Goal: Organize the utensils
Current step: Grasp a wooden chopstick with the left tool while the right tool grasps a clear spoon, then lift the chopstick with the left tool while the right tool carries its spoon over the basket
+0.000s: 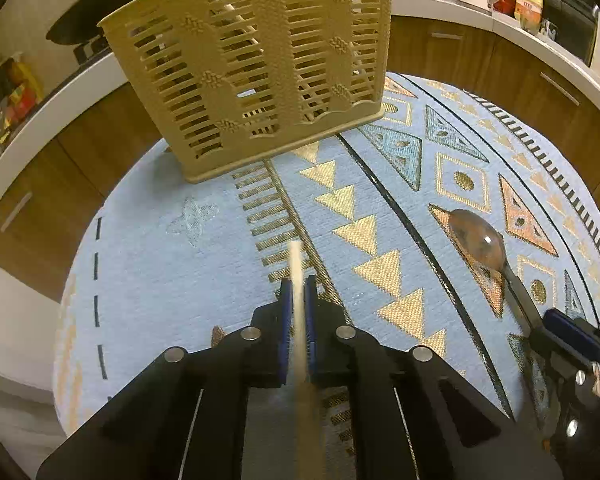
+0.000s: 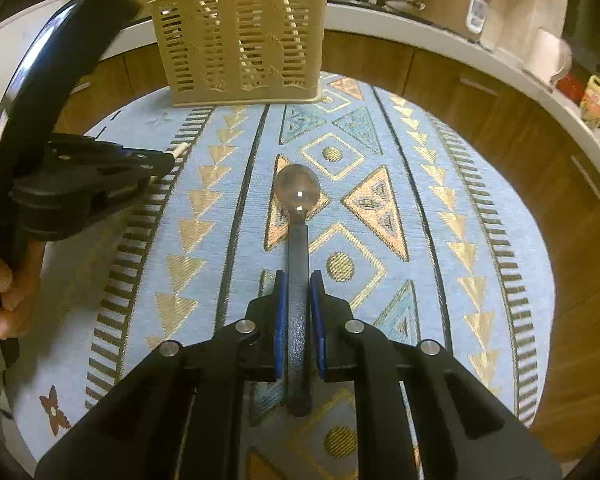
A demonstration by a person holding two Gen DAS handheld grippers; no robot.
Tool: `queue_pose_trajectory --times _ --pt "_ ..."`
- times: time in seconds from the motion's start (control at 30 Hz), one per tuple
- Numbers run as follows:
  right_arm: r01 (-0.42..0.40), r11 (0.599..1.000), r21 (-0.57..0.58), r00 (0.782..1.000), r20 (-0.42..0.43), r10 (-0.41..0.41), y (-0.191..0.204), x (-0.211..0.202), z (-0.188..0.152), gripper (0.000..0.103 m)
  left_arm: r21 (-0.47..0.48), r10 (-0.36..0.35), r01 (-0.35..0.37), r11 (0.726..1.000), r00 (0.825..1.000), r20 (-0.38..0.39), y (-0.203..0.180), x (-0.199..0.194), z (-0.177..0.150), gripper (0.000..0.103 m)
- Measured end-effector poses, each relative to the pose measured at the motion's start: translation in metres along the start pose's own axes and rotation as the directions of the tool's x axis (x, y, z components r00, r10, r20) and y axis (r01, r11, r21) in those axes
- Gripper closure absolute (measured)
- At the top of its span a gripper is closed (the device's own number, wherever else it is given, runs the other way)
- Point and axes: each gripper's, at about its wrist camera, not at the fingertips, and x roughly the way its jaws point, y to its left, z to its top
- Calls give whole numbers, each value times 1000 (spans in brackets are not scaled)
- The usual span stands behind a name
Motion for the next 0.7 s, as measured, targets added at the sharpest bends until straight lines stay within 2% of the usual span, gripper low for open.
queue_pose_trajectory --times 0.07,0.17,0.3,0.4,0.43,0.7 --pt "-42 999 21 999 -32 43 -11 6 6 93 -25 -26 26 999 1000 1 5 -1 0 100" --pt "-111 993 45 991 -74 114 -27 10 15 93 -83 -114 114 990 993 10 20 -3 -3 100" --pt "-224 970 100 959 -154 237 -41 19 30 90 -131 -191 191 973 981 12 32 -2 -3 100" --pt "-268 955 126 938 -192 288 -46 25 43 76 -143 -217 217 966 976 17 38 -3 -4 100" --pt "-269 955 123 937 -194 289 -45 26 47 73 -146 -225 226 963 974 20 39 -3 -4 100" --pt "-208 976 59 941 -262 216 -31 48 74 73 -158 -248 251 955 968 41 45 -9 -8 99"
